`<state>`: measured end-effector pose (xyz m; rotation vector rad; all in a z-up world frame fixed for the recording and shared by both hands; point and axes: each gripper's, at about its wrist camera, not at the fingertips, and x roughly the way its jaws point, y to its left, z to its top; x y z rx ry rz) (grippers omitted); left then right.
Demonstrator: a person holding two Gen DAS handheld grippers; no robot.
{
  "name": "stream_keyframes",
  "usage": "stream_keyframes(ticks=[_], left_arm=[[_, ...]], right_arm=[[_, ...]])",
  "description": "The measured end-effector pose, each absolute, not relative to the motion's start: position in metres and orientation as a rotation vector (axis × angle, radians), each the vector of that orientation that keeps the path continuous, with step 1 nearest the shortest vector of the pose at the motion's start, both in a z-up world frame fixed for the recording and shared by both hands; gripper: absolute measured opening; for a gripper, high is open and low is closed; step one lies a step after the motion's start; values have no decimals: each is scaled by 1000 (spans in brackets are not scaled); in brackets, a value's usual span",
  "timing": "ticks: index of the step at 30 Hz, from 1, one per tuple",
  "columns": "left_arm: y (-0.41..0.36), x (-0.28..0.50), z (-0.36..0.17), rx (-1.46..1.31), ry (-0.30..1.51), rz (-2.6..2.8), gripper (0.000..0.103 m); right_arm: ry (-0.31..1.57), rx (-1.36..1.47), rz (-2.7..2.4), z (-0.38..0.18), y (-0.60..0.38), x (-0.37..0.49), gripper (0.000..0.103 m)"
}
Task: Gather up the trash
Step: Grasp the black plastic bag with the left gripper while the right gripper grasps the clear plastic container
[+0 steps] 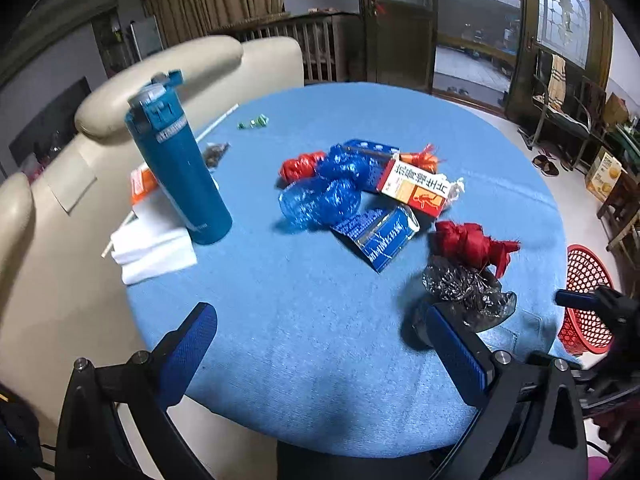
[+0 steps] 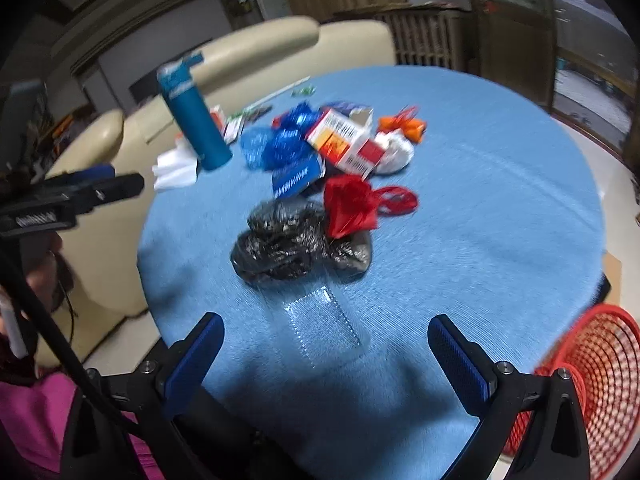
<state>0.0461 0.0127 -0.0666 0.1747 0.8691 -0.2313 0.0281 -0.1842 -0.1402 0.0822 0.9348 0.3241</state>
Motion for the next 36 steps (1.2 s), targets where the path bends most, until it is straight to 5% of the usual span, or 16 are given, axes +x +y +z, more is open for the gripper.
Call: stream_keyframes(ticks=[4, 9, 30, 31, 36], left_arm=[[16, 50, -71, 186, 922, -224, 103], [13, 52, -73, 206, 955, -232, 103], [-95, 77, -133, 240, 1022, -573, 102], [-97, 79, -138, 237, 1035, -589, 99], [-104, 88, -164, 215, 1149, -632, 52]], right_arm=[[982, 63, 384, -162, -175, 47, 95], [1029, 56, 393, -181, -168, 56, 61], [882, 340, 191, -134, -276, -15, 58], [879, 353, 177, -134, -280, -16, 58], [859, 432, 127, -136, -308, -24, 57]])
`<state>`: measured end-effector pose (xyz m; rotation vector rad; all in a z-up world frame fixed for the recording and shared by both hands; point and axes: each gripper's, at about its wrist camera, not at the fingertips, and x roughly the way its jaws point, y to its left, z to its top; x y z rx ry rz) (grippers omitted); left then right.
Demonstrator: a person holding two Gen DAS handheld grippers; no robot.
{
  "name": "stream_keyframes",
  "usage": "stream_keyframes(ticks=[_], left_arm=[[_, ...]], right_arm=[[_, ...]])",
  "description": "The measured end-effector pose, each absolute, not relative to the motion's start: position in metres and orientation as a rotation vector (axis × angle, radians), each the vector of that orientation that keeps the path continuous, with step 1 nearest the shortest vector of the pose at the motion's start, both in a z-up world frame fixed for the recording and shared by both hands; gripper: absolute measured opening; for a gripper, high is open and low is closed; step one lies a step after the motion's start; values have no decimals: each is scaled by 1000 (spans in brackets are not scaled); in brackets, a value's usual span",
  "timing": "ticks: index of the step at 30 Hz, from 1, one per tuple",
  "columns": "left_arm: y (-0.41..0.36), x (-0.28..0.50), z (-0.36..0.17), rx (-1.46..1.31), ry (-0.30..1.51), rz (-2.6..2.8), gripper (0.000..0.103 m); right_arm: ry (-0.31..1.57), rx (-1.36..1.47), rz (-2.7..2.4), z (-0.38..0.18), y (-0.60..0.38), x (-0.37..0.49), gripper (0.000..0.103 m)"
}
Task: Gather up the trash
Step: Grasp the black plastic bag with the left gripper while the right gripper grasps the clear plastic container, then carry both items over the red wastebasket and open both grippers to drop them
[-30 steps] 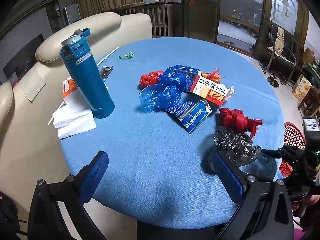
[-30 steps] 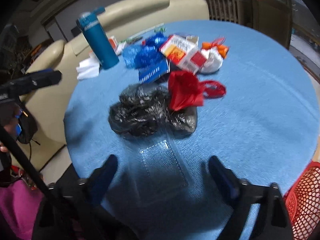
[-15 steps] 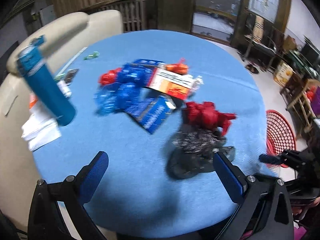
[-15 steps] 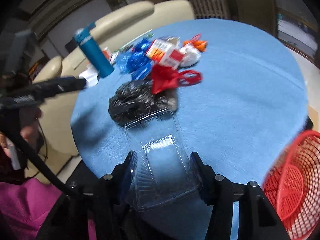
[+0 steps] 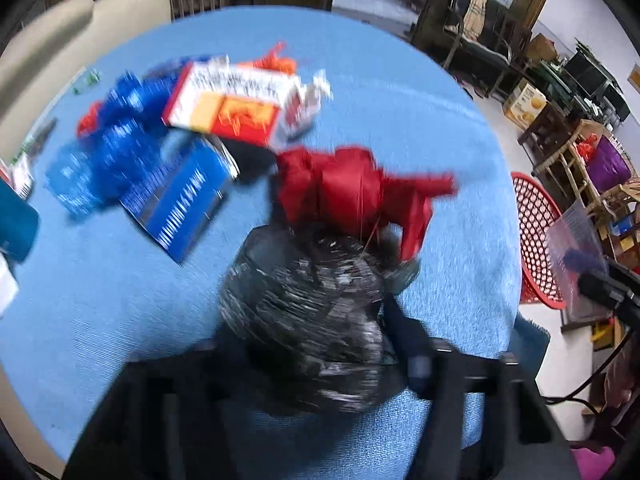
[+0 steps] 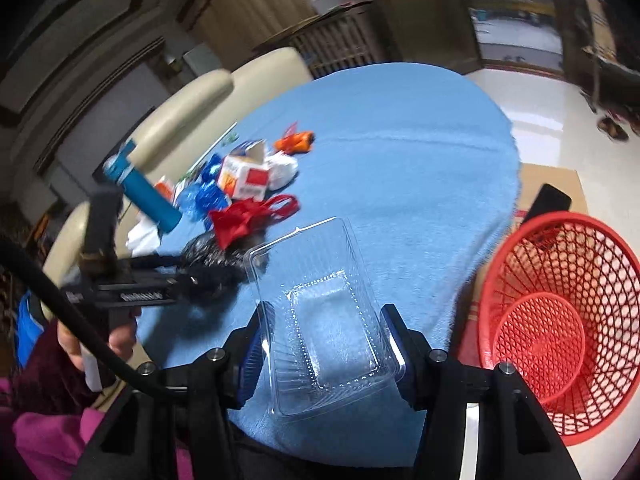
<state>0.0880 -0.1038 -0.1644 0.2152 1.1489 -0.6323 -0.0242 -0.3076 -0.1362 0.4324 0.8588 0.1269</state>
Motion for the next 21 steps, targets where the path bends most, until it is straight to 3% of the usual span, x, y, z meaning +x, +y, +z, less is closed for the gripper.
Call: stream_keyframes(ticks=[3, 21], left_arm=[[-99, 85, -165, 184, 1147, -638, 42], [-48, 30, -80, 190, 928, -596, 41]], right_arm=[[845, 452, 105, -136, -317, -29, 58], [697, 565, -77, -111, -392, -68, 58]])
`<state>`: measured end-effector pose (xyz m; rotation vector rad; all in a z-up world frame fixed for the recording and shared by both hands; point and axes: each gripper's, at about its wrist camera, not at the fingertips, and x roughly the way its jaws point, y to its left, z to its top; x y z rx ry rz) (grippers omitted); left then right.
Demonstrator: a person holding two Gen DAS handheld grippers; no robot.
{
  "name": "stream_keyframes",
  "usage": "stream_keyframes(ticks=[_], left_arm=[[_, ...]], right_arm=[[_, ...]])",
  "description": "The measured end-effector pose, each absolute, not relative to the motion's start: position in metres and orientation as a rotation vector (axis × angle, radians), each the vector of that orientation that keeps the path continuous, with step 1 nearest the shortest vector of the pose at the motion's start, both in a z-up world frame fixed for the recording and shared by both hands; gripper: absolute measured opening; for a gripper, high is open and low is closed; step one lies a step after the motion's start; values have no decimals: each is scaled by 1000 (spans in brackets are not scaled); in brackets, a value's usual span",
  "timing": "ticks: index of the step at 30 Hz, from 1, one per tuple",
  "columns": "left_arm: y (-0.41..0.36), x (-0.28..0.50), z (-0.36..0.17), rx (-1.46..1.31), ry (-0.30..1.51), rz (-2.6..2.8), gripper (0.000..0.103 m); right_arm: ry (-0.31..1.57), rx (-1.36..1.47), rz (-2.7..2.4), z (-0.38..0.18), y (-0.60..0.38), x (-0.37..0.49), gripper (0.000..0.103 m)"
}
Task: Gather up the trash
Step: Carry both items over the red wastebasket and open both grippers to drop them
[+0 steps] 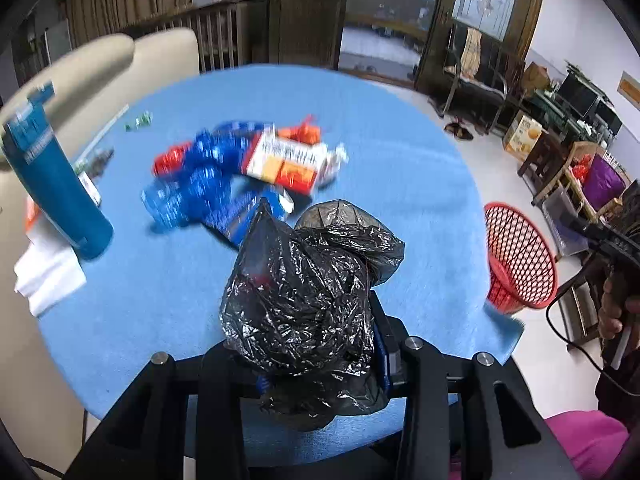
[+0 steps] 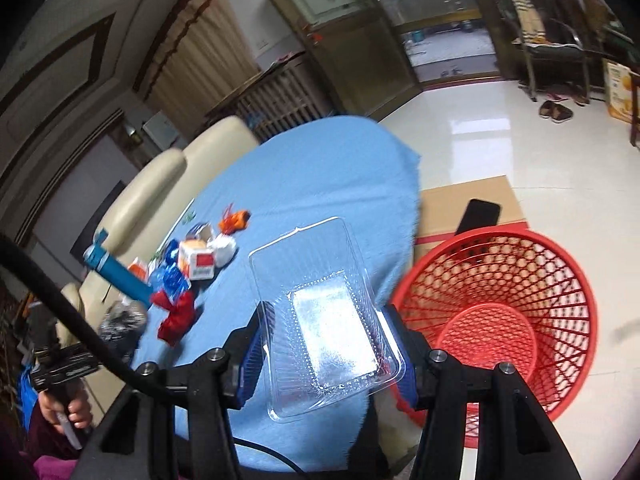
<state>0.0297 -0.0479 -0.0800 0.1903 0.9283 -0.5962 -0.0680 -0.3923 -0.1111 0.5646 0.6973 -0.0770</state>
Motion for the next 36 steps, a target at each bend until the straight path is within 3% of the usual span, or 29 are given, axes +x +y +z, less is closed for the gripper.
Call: stream_keyframes(ticks=[7, 14, 26, 28, 30, 33, 36], left_arm=[[-103, 16, -46, 297, 837, -698, 41], [-202, 2, -41, 379, 862, -850, 42], [-354, -25, -86, 526, 951, -1006, 43], [-369, -29, -92, 550, 956, -1026, 47], [-380, -30, -97, 570, 958, -1020, 65], [-378, -30, -98, 566, 952, -1024, 66], [-366, -28, -93, 561, 941, -1012, 66]], right_arm=[[647, 598, -188, -111, -429, -94, 58], [608, 664, -303, -121, -472, -120, 59], [604, 828, -381, -158, -521, -147, 63], [600, 855, -378, -162, -525, -150, 64], [595, 885, -372, -166, -528, -151, 68], [582, 914, -367, -167, -529, -154, 74], [576, 899, -368, -165, -527, -155, 74]])
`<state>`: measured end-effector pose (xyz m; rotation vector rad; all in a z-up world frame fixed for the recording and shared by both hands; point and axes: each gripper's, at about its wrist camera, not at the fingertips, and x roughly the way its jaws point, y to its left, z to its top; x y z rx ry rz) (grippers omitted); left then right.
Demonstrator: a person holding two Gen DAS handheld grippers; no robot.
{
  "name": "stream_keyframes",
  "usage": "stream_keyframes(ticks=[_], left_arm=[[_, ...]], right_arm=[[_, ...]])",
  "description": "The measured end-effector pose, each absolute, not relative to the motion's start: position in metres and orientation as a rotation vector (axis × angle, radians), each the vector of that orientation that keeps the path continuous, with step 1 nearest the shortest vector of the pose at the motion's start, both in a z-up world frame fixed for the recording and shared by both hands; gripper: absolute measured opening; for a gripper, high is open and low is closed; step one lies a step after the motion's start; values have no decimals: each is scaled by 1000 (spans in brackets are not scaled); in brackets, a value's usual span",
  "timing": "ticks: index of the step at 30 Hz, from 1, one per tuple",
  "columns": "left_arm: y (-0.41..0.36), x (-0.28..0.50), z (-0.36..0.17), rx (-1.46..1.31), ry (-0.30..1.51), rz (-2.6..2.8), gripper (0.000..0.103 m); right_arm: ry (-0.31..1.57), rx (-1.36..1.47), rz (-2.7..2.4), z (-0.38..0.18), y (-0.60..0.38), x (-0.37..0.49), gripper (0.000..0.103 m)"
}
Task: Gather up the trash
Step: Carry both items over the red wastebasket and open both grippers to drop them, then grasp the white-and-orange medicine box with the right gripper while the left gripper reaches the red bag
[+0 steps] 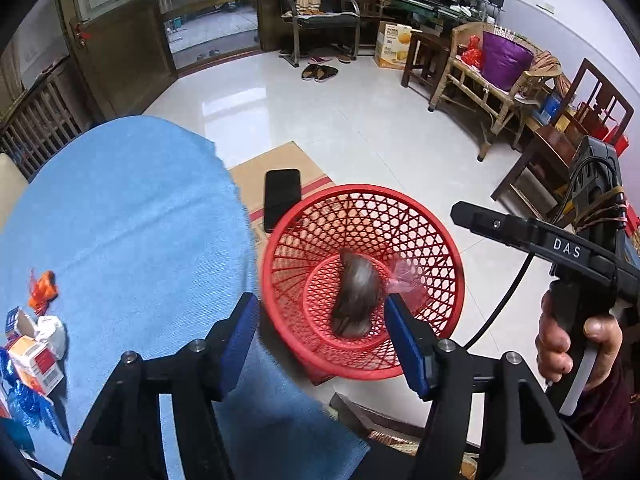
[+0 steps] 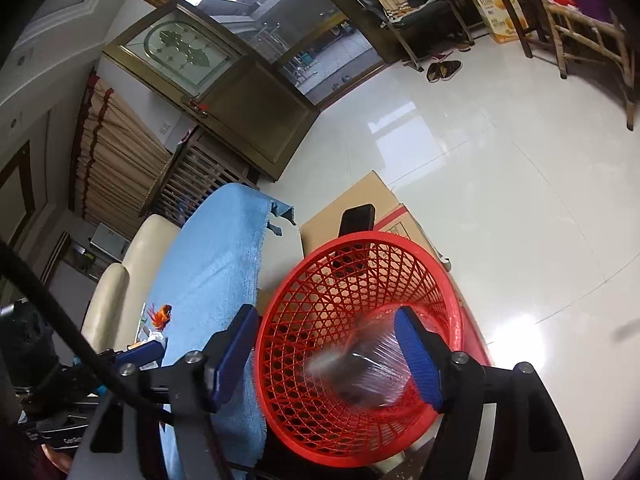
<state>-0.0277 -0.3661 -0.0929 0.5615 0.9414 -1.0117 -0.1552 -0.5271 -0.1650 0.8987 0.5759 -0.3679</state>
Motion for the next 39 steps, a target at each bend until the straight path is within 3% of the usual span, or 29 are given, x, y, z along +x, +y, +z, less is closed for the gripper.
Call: stream_keyframes(ticks=[7, 16, 26, 39], left_arm=[[-302, -25, -80, 530, 909, -956, 66], [-162, -5, -67, 398, 866, -730, 70], [-16, 27, -85, 178, 914, -458, 72], [-5, 44, -110, 102, 927, -516, 72]], right_arm=[[565, 844, -339, -150, -514, -147, 74], [620, 746, -252, -129, -468, -112, 74], [725, 613, -56, -108, -384, -40, 74], [820, 408, 234, -81, -259, 88, 74]])
